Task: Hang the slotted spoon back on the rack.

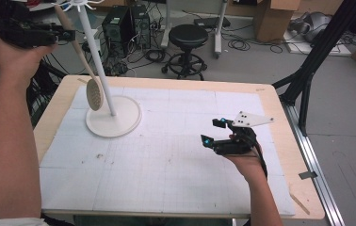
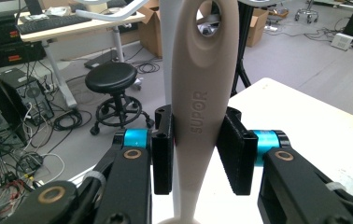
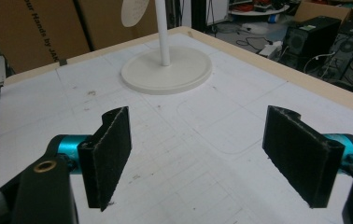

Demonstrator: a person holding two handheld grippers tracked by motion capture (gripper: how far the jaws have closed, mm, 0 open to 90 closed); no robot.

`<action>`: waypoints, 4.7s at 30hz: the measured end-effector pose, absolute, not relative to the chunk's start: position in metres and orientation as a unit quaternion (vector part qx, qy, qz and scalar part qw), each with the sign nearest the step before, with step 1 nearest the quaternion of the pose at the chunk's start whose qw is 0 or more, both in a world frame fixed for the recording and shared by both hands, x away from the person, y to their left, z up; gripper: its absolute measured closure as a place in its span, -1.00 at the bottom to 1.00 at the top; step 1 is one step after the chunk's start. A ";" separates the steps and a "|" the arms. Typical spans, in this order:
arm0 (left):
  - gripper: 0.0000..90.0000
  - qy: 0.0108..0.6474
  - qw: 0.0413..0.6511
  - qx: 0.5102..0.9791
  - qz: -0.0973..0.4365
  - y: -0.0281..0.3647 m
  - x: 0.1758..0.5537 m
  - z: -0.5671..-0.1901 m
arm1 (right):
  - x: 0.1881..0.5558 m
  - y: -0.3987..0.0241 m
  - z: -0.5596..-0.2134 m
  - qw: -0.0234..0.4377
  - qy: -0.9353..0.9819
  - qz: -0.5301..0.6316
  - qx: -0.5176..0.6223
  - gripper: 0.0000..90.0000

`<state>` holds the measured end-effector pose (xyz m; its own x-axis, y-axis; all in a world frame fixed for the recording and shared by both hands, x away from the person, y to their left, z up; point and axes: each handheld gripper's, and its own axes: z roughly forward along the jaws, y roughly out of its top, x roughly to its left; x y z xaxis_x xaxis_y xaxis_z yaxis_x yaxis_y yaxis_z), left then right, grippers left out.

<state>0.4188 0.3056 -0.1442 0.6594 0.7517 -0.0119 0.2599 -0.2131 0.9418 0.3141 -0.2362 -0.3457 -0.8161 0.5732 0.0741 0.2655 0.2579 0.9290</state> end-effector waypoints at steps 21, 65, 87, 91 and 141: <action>0.24 0.349 0.556 0.718 0.229 0.305 0.427 -0.148 | 0.316 -0.237 -0.348 0.136 0.783 0.542 0.273 -0.47; -0.52 0.281 0.555 0.757 0.202 0.287 0.355 -0.227 | 0.314 -0.230 -0.348 0.131 0.782 0.547 0.266 -0.47; -0.62 0.250 0.574 0.760 0.173 0.264 0.336 -0.288 | 0.314 -0.232 -0.348 0.132 0.783 0.545 0.270 -0.47; -0.64 0.240 0.576 0.763 0.166 0.257 0.334 -0.293 | 0.315 -0.232 -0.348 0.133 0.783 0.543 0.271 -0.47; -0.86 0.211 0.605 0.763 0.085 0.222 0.323 -0.373 | 0.324 -0.236 -0.387 0.112 0.795 0.515 0.301 -0.66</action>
